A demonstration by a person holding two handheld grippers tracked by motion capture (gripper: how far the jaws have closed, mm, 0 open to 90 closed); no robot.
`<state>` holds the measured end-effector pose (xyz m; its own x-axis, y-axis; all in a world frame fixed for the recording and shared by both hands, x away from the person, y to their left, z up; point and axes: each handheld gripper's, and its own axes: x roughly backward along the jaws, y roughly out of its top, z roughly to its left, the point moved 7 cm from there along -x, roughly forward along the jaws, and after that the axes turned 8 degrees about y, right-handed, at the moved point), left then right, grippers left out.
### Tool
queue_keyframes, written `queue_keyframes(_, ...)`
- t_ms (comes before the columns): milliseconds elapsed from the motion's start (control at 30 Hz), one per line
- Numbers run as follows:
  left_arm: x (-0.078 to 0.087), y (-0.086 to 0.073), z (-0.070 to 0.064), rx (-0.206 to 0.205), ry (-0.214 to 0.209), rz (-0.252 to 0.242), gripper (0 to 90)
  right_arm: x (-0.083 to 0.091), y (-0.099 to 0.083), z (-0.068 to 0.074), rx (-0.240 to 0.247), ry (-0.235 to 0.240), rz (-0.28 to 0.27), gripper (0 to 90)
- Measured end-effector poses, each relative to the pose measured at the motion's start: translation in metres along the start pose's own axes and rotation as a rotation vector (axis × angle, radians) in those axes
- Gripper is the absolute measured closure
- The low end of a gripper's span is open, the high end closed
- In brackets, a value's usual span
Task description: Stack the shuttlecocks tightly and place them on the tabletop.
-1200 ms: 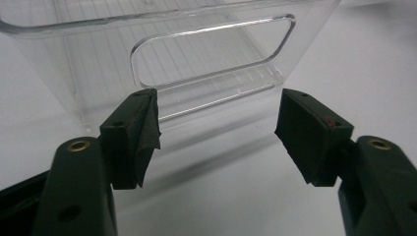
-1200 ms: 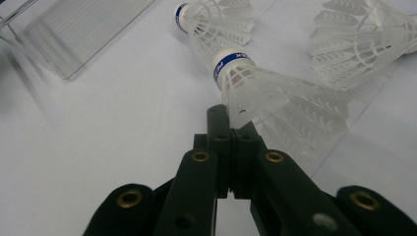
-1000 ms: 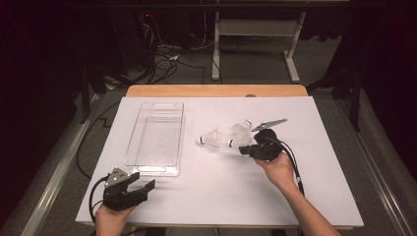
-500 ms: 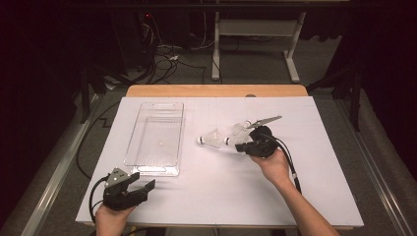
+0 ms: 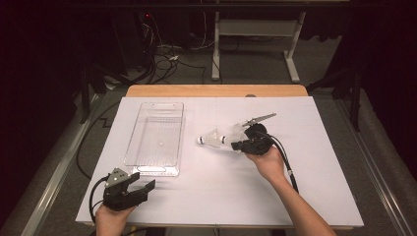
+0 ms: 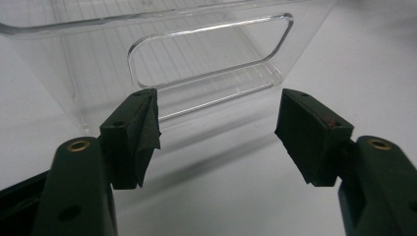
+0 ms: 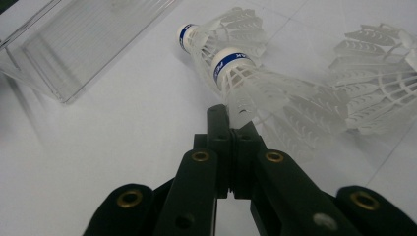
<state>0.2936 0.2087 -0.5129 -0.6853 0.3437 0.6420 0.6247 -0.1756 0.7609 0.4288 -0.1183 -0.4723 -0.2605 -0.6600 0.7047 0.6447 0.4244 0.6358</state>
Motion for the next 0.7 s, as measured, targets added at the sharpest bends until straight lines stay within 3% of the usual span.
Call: queue_keyframes(700, 0.0000, 0.0000, -0.0001, -0.001, -0.001, 0.000, 33.6, -0.0083, 0.0054, -0.0013, -0.010, 0.004, 0.003, 90.0)
